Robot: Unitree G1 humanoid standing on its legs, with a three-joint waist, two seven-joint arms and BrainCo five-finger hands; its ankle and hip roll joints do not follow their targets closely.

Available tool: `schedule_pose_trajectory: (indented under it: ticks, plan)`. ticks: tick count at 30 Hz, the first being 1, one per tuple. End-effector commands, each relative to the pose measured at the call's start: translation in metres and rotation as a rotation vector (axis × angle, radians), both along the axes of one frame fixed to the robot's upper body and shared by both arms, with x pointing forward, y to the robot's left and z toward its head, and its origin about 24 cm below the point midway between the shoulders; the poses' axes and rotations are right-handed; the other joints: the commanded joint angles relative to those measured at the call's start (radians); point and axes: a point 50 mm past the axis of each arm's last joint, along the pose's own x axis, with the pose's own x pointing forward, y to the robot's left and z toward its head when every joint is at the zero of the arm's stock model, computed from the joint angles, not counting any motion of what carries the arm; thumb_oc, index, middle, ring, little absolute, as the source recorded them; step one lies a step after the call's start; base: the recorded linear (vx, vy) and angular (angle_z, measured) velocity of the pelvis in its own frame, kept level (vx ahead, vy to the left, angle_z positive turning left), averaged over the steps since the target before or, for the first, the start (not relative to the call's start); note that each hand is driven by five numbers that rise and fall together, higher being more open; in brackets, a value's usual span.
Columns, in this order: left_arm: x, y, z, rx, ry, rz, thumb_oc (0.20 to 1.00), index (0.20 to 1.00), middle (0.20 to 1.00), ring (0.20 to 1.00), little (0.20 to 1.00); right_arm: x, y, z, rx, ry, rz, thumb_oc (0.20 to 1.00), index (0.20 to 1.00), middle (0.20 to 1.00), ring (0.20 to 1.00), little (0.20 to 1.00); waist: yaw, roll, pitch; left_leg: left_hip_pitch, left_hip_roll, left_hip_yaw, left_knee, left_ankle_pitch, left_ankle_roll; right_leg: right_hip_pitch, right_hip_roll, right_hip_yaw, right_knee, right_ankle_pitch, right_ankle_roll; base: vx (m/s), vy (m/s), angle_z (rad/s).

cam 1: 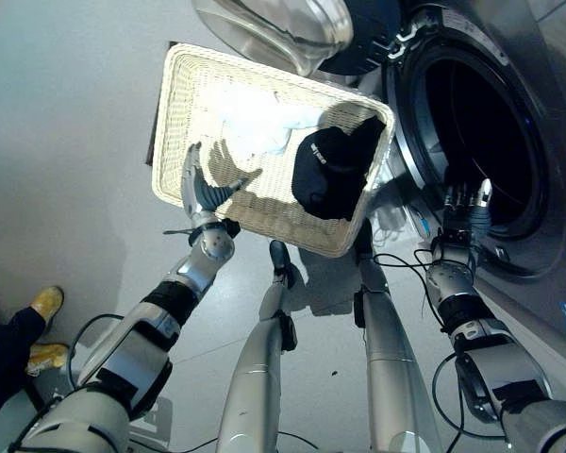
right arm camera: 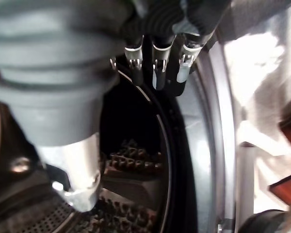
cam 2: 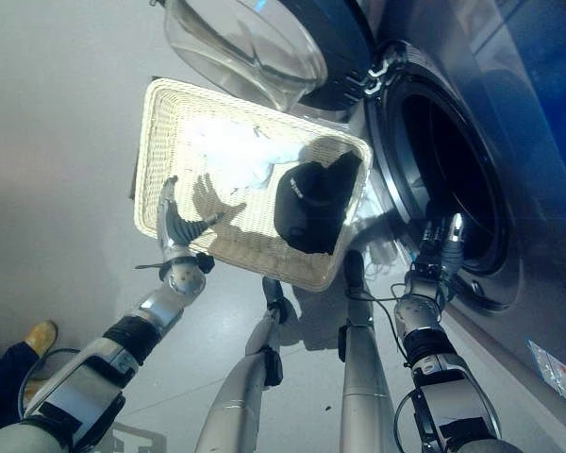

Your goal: Put the clothes into the washing machine.

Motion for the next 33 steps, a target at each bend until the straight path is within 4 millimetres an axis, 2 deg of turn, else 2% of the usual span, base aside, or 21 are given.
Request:
schedule_pose_trajectory:
  ticks: [1,6,10,11,13,14,15,16,17,18,23,27,33]
  plan:
    - [0.003,0.028,0.013,-0.010,-0.011,0.129,1.000,1.000,1.000,1.000,1.000,-0.015,0.011,-0.031,-0.019,0.085,0.032,1.000,1.000,1.000,1.000,1.000,-0.007,-0.046,-0.004,-0.066,-0.051,0.078,0.136,-0.064,-0.011,0.019,0.091,-0.030,0.034,-0.063,0.017,-0.01,0.094,-0.06]
    - [0.011,0.042,0.028,0.001,0.038,0.195,1.000,1.000,1.000,1.000,1.000,-0.017,0.030,-0.038,-0.077,0.119,0.126,1.000,1.000,1.000,1.000,1.000,-0.039,-0.078,-0.004,-0.104,-0.057,0.100,0.215,-0.106,-0.003,-0.008,0.079,-0.013,0.021,-0.040,0.020,0.00,0.118,-0.11]
    - [0.013,0.047,0.033,-0.006,0.048,0.221,1.000,1.000,1.000,1.000,1.000,-0.018,0.035,-0.039,-0.097,0.121,0.151,1.000,1.000,1.000,1.000,1.000,-0.049,-0.088,-0.004,-0.118,-0.055,0.109,0.239,-0.119,0.000,-0.020,0.075,-0.007,0.022,-0.035,0.022,0.00,0.086,-0.12]
    - [0.014,0.059,0.039,-0.012,0.077,0.272,1.000,1.000,1.000,1.000,1.000,-0.019,0.041,-0.042,-0.111,0.122,0.188,1.000,1.000,1.000,1.000,1.000,-0.065,-0.102,-0.004,-0.143,-0.051,0.121,0.283,-0.141,0.006,-0.047,0.073,0.003,0.032,-0.034,0.024,-0.01,0.115,-0.04]
    - [0.015,0.062,0.042,-0.013,0.082,0.286,1.000,1.000,1.000,1.000,1.000,-0.020,0.044,-0.043,-0.113,0.121,0.195,1.000,1.000,1.000,1.000,1.000,-0.070,-0.107,-0.004,-0.154,-0.050,0.123,0.299,-0.150,0.008,-0.057,0.072,0.007,0.037,-0.034,0.025,0.03,0.112,-0.11]
    - [0.015,0.073,0.044,-0.044,0.092,0.320,1.000,1.000,1.000,1.000,1.000,-0.027,0.048,-0.053,-0.127,0.136,0.219,1.000,1.000,1.000,1.000,1.000,-0.086,-0.122,-0.004,-0.159,-0.043,0.115,0.352,-0.204,0.008,-0.065,0.077,0.021,0.060,-0.059,0.032,0.01,0.079,-0.15]
    - [0.015,0.074,0.050,-0.051,0.078,0.323,1.000,1.000,1.000,1.000,1.000,-0.025,0.049,-0.049,-0.131,0.124,0.221,1.000,1.000,1.000,1.000,1.000,-0.093,-0.126,-0.004,-0.187,-0.044,0.131,0.353,-0.181,0.015,-0.092,0.073,0.022,0.055,-0.033,0.028,0.07,0.128,-0.21]
    - [0.015,0.078,0.051,-0.065,0.083,0.327,1.000,1.000,1.000,1.000,1.000,-0.029,0.051,-0.055,-0.136,0.137,0.231,1.000,1.000,1.000,1.000,1.000,-0.097,-0.129,-0.004,-0.174,-0.040,0.119,0.373,-0.219,0.012,-0.082,0.078,0.030,0.063,-0.057,0.034,-0.05,0.030,-0.18]
    - [0.016,0.079,0.057,-0.081,0.063,0.326,1.000,1.000,1.000,1.000,1.000,-0.028,0.052,-0.051,-0.141,0.125,0.233,1.000,1.000,1.000,1.000,1.000,-0.105,-0.134,-0.004,-0.203,-0.042,0.136,0.373,-0.196,0.019,-0.111,0.073,0.033,0.056,-0.029,0.029,0.07,0.095,-0.23]
    - [0.016,0.082,0.057,-0.114,0.058,0.319,1.000,1.000,1.000,1.000,1.000,-0.032,0.054,-0.057,-0.149,0.144,0.241,1.000,1.000,1.000,1.000,1.000,-0.110,-0.138,-0.004,-0.189,-0.038,0.123,0.394,-0.238,0.016,-0.097,0.082,0.043,0.066,-0.056,0.034,0.01,0.055,-0.11]
    - [0.018,0.087,0.069,-0.180,0.028,0.324,1.000,1.000,1.000,1.000,1.000,-0.035,0.056,-0.060,-0.157,0.142,0.265,1.000,1.000,1.000,1.000,1.000,-0.134,-0.153,-0.004,-0.222,-0.037,0.122,0.425,-0.261,0.023,-0.136,0.093,0.071,0.079,-0.052,0.033,0.02,0.028,-0.02]
    - [0.018,0.094,0.086,-0.218,-0.003,0.359,1.000,1.000,1.000,1.000,1.000,-0.036,0.058,-0.061,-0.167,0.129,0.304,1.000,1.000,1.000,1.000,1.000,-0.157,-0.170,-0.004,-0.259,-0.034,0.119,0.473,-0.293,0.024,-0.173,0.093,0.087,0.083,-0.042,0.033,0.00,0.000,0.00]
    - [0.018,0.099,0.105,-0.227,-0.030,0.374,1.000,1.000,1.000,1.000,1.000,-0.038,0.063,-0.059,-0.166,0.105,0.347,1.000,1.000,1.000,1.000,1.000,-0.185,-0.192,-0.004,-0.299,-0.029,0.115,0.532,-0.335,0.023,-0.215,0.090,0.099,0.081,-0.026,0.035,0.01,0.002,0.00]
